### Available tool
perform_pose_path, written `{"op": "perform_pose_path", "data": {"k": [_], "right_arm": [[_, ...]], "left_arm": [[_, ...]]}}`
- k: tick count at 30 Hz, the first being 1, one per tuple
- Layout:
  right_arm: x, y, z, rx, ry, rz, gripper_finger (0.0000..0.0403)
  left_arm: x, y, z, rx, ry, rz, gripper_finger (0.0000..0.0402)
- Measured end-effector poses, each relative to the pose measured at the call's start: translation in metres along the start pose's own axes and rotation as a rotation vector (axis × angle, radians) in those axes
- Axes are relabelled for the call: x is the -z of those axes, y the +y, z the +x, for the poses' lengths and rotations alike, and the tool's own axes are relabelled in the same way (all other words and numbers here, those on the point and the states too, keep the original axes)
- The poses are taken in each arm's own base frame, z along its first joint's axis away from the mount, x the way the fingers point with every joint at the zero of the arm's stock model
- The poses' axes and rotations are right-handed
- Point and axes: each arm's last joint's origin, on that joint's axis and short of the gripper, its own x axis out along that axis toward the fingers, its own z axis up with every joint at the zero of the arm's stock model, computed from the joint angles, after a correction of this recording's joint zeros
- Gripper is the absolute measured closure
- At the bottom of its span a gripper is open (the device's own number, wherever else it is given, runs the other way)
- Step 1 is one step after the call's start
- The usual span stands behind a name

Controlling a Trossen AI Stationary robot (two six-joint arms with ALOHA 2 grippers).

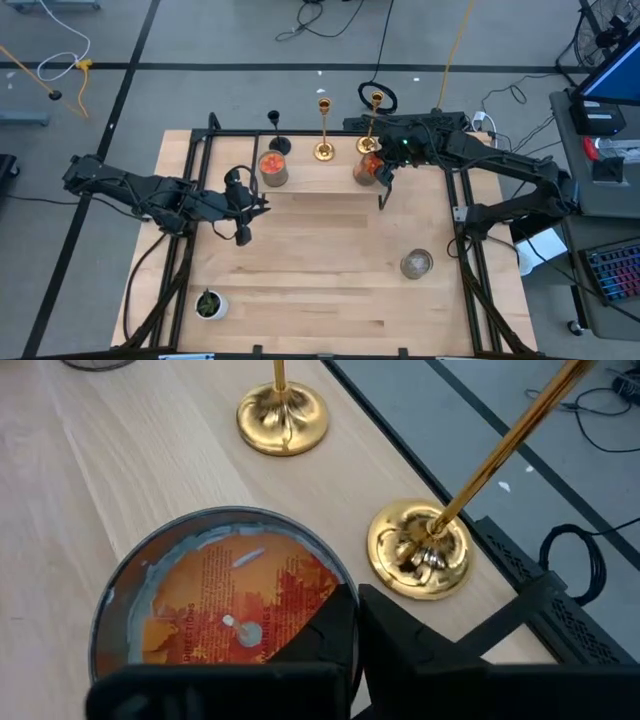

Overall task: Pick & Place candle stick holders
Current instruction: Put the orange scented candle on the shelf aligned with the gold candle holder

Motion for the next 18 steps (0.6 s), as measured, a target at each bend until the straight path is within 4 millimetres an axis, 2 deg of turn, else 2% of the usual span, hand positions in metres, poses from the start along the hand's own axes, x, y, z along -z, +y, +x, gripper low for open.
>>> {"op": "perform_pose_path", "data": {"k": [8, 18], "right_arm": [[0.0002, -0.0001, 0.0002, 0.004, 0.003, 0.0, 0.0391], [-0.0026, 0.0004, 0.001, 0.0, -0.026, -0.006, 0.0348]], "left_arm": [[0.0, 0.0, 0.0, 0.0, 0.0, 0.0, 0.0316], [0.0, 0.0, 0.0, 0.0, 0.0, 0.0, 0.0316]]}}
